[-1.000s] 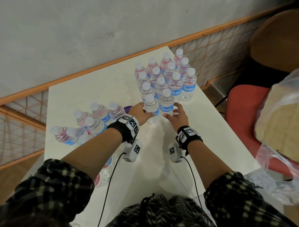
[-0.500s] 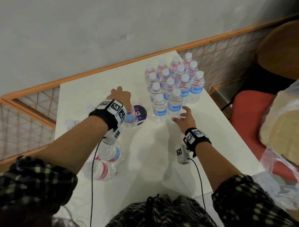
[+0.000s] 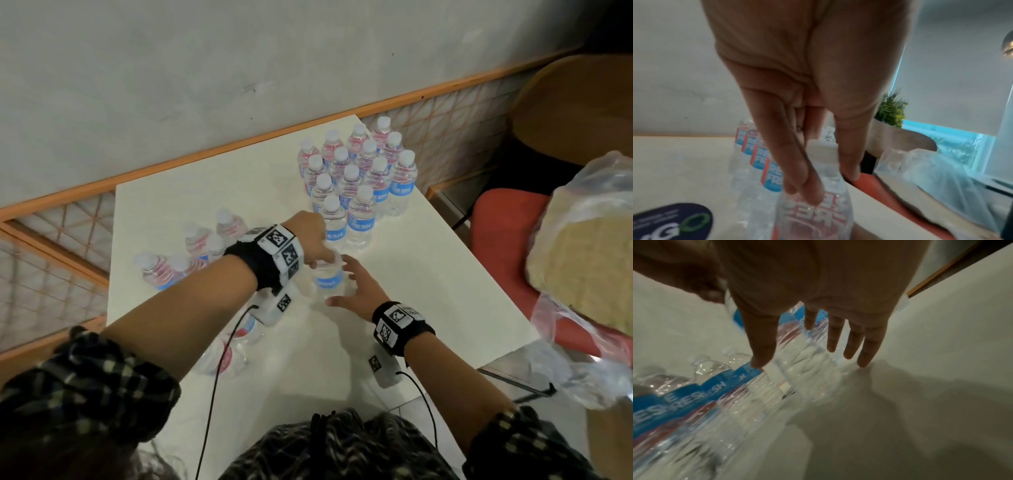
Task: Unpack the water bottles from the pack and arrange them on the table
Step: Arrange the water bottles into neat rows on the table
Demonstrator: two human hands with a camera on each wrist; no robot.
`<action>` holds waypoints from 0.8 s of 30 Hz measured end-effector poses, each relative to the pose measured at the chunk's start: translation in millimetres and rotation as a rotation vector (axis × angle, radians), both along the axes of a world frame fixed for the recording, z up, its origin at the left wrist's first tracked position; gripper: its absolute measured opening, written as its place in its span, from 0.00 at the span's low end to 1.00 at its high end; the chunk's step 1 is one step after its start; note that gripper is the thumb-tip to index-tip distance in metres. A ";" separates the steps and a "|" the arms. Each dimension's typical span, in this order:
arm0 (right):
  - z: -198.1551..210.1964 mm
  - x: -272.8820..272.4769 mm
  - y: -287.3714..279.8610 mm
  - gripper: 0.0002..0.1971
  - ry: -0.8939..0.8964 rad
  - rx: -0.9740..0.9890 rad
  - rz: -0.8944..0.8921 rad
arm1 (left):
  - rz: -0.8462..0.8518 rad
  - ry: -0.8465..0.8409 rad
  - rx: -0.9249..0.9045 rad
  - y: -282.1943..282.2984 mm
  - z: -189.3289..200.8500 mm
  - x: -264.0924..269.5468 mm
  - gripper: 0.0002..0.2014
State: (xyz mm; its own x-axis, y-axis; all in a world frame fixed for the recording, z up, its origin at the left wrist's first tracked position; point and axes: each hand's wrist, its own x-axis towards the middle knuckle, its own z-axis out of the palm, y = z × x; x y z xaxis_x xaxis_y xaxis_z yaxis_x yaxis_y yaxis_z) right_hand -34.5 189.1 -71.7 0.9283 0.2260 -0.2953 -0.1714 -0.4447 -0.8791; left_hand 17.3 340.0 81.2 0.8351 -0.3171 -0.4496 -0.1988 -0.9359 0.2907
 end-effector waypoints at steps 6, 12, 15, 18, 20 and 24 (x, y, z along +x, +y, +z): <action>11.7 -19.9 -11.7 0.36 -0.062 0.004 -0.256 | 0.219 -0.203 -0.155 20.2 -3.7 7.0 0.17; 9.4 -21.8 -31.0 0.36 -0.100 -0.028 -0.421 | 0.505 -0.228 0.308 98.0 -14.7 33.1 0.24; 9.0 -22.4 -37.3 0.37 -0.100 -0.029 -0.449 | 0.345 -0.098 0.477 114.6 -19.6 39.9 0.22; 7.5 -22.3 -42.6 0.37 -0.104 -0.038 -0.468 | 0.267 -0.116 0.496 107.0 -8.4 44.2 0.15; 6.5 -21.6 -45.6 0.37 -0.108 -0.043 -0.477 | 0.229 -0.115 0.453 100.1 -4.2 44.7 0.14; 5.8 -19.1 -49.4 0.37 -0.102 -0.054 -0.495 | 0.161 -0.120 0.387 84.1 -6.2 45.7 0.07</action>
